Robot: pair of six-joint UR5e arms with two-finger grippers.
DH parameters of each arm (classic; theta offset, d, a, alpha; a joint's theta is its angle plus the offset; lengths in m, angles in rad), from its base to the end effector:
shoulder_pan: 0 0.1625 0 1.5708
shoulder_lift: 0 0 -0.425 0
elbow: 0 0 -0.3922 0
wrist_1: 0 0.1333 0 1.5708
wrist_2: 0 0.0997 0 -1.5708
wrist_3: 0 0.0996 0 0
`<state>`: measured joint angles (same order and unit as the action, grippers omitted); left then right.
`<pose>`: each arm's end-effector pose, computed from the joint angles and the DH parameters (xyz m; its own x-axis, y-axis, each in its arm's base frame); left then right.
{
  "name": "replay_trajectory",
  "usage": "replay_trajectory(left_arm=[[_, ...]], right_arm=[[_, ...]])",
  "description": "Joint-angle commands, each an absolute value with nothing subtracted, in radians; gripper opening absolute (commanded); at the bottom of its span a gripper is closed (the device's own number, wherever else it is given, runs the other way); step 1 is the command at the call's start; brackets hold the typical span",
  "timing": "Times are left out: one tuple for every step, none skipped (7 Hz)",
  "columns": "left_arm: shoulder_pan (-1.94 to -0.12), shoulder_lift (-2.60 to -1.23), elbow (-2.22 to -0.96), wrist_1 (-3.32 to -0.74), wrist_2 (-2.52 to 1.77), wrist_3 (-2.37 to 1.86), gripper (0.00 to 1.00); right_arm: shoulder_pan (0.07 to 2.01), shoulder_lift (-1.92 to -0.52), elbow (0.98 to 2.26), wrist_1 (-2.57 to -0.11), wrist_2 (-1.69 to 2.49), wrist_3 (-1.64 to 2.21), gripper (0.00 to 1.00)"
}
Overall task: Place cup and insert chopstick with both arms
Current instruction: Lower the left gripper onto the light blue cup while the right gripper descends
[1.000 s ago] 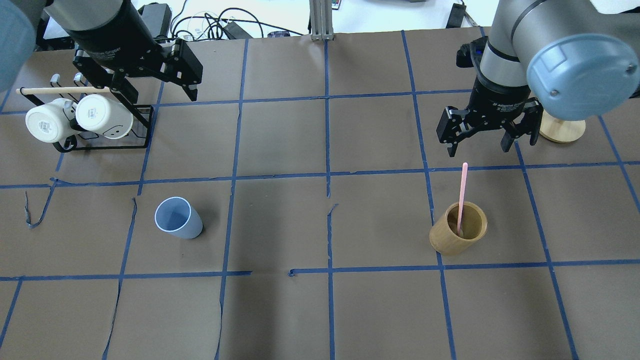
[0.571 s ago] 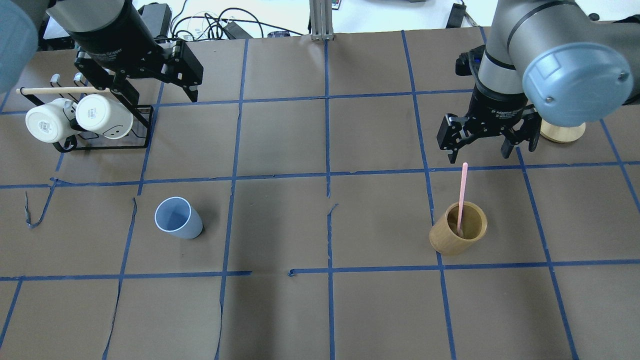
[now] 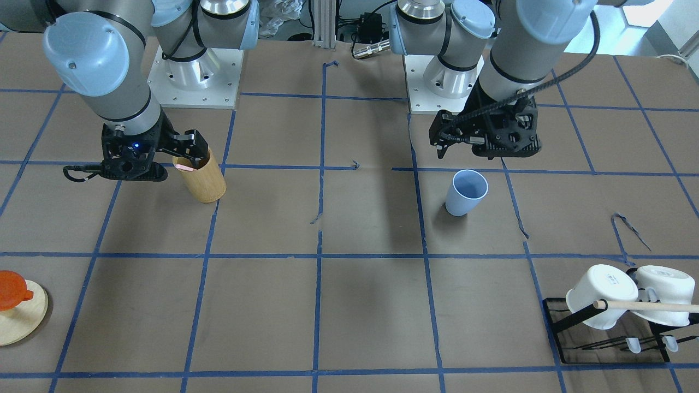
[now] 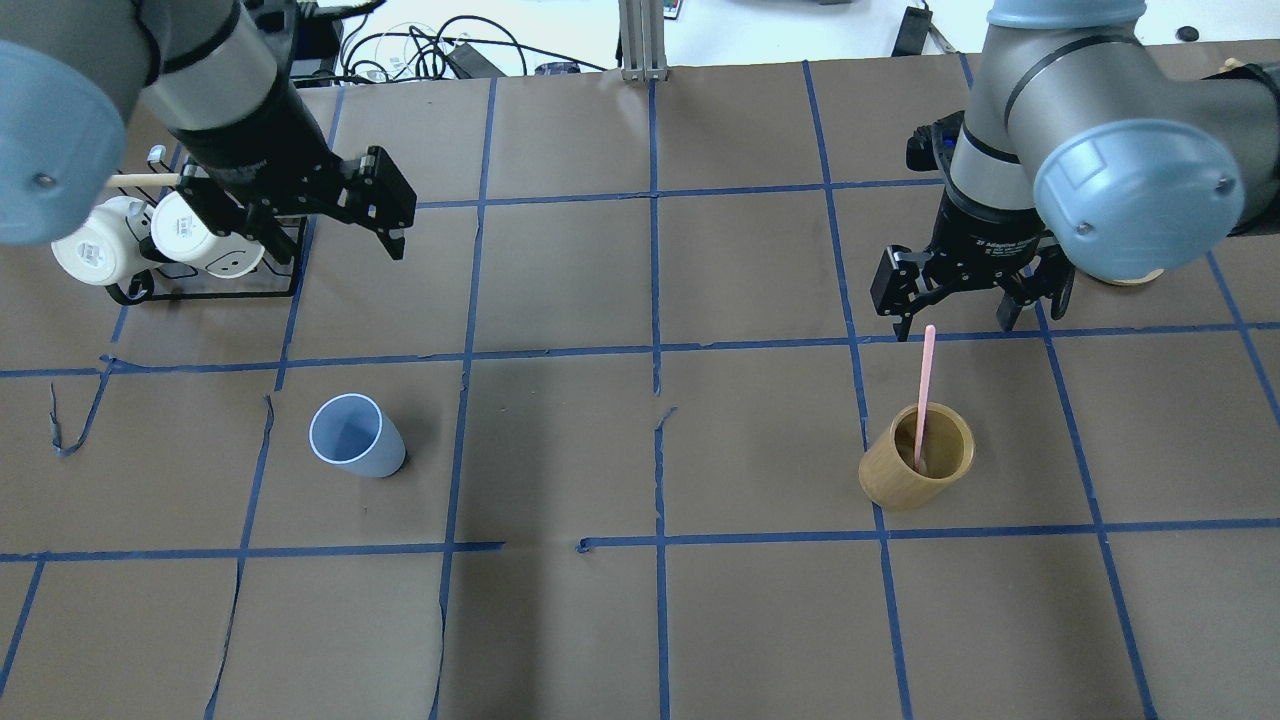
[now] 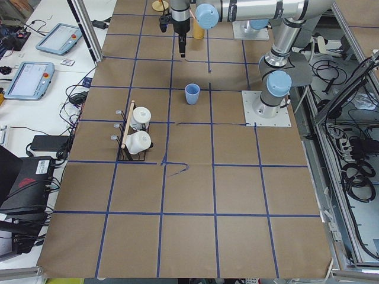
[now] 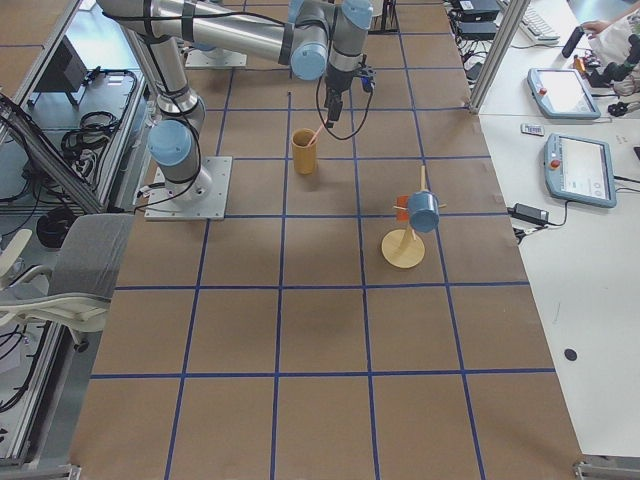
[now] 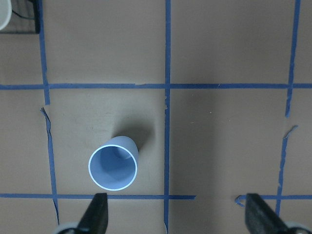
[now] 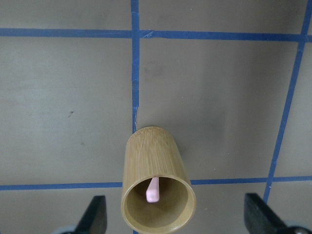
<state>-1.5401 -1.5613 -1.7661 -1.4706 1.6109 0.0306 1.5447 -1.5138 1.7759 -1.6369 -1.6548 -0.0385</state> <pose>-0.1148 -0.4760 0.4073 -0.9993 0.0032 -0.0373 0.0000 0.9962 0.0867 0.1123 -0.4846 0.3684 -0.9968 -0.0281 0.0747 -0.0128 0.9802 0.1978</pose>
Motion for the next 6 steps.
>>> replay_trajectory(left_arm=[[-1.432,-1.557,-2.002,-1.282,1.692,0.092,0.94],[-1.431,-1.577,-2.102,-1.155,1.680,0.101,0.94],[-1.433,-1.586,-2.164,-1.032,1.646,0.097,0.94],[-1.437,-1.591,-2.163,-1.004,1.625,0.091,0.94],[-1.440,-1.582,-2.163,-1.006,1.626,0.094,0.95],[-1.439,-1.591,-2.163,-1.006,1.625,0.100,0.94]], right_arm=[[1.545,-1.516,1.792,-1.649,-1.654,-0.038,1.00],[1.545,-1.517,1.792,-1.651,-1.654,-0.038,1.00],[1.545,-1.513,1.793,-1.669,-1.654,-0.038,1.00],[1.545,-1.509,1.796,-1.670,-1.654,-0.038,1.00],[1.545,-1.508,1.807,-1.710,-1.654,-0.038,1.00],[1.545,-1.503,1.812,-1.776,-1.652,-0.040,1.00]])
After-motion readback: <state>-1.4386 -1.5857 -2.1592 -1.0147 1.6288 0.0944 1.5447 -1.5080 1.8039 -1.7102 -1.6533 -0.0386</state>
